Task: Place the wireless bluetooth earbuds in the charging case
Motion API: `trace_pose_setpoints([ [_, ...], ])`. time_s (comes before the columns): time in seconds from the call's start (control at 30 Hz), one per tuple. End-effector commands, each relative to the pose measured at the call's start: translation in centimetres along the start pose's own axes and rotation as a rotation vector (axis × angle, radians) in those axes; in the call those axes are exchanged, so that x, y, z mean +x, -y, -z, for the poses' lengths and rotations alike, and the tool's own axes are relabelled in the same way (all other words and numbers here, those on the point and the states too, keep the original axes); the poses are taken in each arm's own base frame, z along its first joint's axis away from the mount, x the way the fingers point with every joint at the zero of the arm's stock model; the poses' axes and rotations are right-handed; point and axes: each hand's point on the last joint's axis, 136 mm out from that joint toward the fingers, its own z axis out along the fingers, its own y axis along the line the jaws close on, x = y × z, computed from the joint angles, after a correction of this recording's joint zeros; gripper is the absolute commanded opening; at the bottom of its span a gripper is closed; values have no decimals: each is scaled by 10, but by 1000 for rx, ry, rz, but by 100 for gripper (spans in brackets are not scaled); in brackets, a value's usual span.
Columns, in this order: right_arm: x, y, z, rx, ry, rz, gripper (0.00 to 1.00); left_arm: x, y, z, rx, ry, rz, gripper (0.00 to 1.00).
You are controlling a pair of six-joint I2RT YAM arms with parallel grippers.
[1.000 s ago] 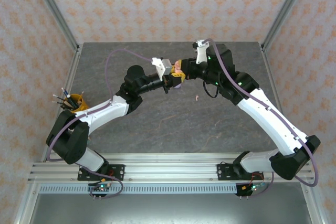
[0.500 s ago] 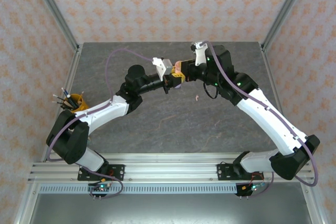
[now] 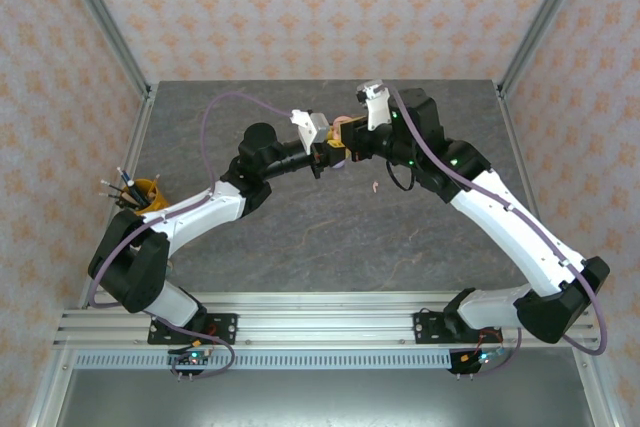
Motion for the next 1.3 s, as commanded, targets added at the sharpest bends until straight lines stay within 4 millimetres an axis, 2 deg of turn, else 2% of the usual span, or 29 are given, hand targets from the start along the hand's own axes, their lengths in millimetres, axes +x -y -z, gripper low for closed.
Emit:
trace_pose_setpoints([
  [0.0,17,-1,-1,19,-71,21,12,-41,9,1,23,98,-85,0],
  [0.33,14,12,9,95,-45,18,15,-40,8,2,11,96,-93,0],
  [0.67,-2,14,31,84,43,-46,32,-39,7,2,9,94,-91,0],
  [0.77,-9,13,33,65,69,-86,34,-38,7,2,11,92,-89,0],
  [0.93,-18,9,25,13,67,-146,35,-37,7,1,13,89,-85,0],
  [1.13,-15,2,8,-28,13,-152,37,-37,7,1,16,87,-84,0],
  [1.27,-15,3,3,-27,7,-151,37,-39,8,1,17,90,-86,0],
])
